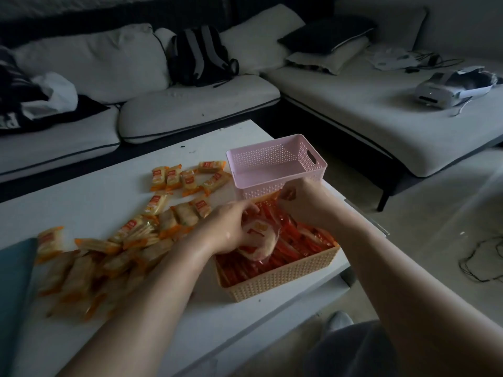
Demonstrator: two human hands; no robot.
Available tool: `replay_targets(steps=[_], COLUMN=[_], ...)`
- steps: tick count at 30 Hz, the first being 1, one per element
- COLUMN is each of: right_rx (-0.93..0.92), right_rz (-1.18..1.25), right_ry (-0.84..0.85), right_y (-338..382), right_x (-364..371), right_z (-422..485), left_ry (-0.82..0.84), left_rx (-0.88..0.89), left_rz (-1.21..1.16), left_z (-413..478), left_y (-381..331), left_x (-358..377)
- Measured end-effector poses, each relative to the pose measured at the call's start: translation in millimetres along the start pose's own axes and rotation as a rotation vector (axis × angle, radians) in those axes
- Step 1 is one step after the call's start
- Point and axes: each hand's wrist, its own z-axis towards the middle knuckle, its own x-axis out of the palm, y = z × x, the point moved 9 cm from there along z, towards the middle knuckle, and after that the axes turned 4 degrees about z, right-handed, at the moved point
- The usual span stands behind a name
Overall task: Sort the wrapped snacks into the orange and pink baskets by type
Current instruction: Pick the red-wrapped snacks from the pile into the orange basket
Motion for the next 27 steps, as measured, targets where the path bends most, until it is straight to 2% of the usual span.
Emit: replay_targets(steps=[2, 5, 8, 11, 14, 16, 18, 20, 22, 24, 27], right_rx=[0.012, 0.109, 0.249, 0.263, 0.252, 0.266, 0.277, 0.277, 0.263, 0.235, 0.202], right_rz=[-0.026, 0.024, 0.338, 0.558, 0.646, 0.600, 0.486, 0.431, 0.415, 0.375, 0.295], right_ry=[0.078, 0.105, 0.245, 0.225, 0.139, 0.073, -0.026, -0.149, -0.251, -0.283, -0.245], right_y=[1.7, -3.1, -4.8, -5.5, -28.5, -49.1, -65.1, -73.5, -77.0, -78.2, -75.8], right_x=[8.6, 1.0, -2.9, -22.9, -49.3, -64.7, -78.6, -91.0, -102.4, -109.2, -106.0], right_z=[-4.5, -13.5, -29.7, -35.3, -31.9, -31.0, -30.6, -30.7, -32.6, -33.4, -32.2], left_ry=[-0.050, -0.145, -0.351, -0.473, -0.314, -0.205, -0.230, -0.276, -0.233, -0.164, -0.128], left_rx=[-0.026, -0.011, 0.058, 0.151, 0.232, 0.278, 0.287, 0.260, 0.257, 0.319, 0.401], left_rz=[-0.035, -0.139, -0.287, -0.418, -0.661, -0.716, -0.663, -0.494, -0.285, -0.091, 0.147], left_z=[-5.1, -11.9, -18.0, -20.6, -9.8, -1.2, 6.0, 11.8, 15.1, 17.0, 15.3], left_y=[-2.1, -14.5, -38.7, -76.4, -101.5, -107.8, -106.2, -105.8, -111.4, -120.8, -130.2], left_x=[-6.4, -22.5, -44.0, -47.5, -28.6, -13.7, -6.0, 1.4, 15.9, 34.3, 48.2])
